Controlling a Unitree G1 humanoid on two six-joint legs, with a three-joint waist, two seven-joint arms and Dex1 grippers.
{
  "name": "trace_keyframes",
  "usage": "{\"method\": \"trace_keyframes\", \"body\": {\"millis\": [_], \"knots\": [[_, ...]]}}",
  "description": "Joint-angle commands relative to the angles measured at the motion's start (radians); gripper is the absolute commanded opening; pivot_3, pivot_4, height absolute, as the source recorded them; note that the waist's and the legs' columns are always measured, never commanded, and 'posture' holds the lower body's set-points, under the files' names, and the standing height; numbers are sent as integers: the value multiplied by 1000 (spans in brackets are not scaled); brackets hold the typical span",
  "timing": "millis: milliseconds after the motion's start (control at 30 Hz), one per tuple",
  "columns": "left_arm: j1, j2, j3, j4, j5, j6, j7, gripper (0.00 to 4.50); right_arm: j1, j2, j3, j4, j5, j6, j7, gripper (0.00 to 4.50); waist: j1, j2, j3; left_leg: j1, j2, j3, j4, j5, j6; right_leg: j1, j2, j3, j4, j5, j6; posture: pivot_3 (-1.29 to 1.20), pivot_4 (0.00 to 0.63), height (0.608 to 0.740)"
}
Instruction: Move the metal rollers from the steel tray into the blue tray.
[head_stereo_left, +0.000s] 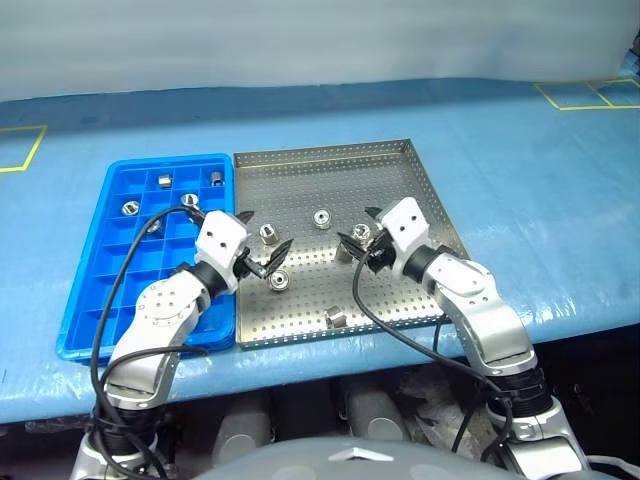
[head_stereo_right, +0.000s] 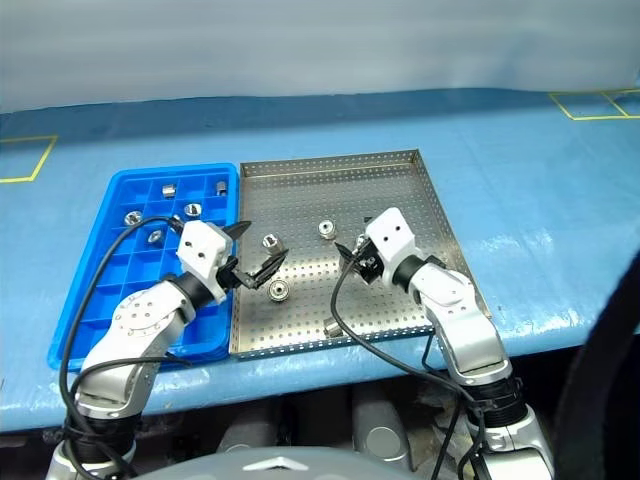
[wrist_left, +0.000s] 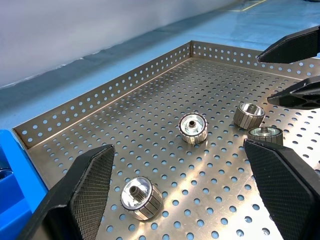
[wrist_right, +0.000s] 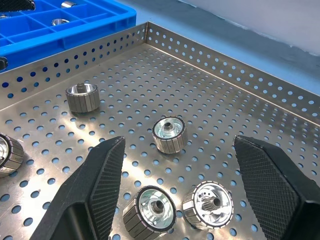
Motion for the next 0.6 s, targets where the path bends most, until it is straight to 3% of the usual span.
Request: {"method": "trace_keyframes", "body": {"millis": [33, 600], "knots": [[-16, -15, -1, -28, 0, -6, 24, 4500, -5, 9, 9, -39, 8, -4, 1, 3641, 3, 0, 0, 0, 0, 0, 0, 0, 0, 0, 0, 0, 0, 0, 0, -145, 150, 740], [-37, -24, -17, -34, 1, 44, 55, 4500, -1, 15, 12, -41, 2, -5, -12, 3641, 12, 0, 0, 0, 0, 0, 0, 0, 0, 0, 0, 0, 0, 0, 0, -152, 150, 740]]}}
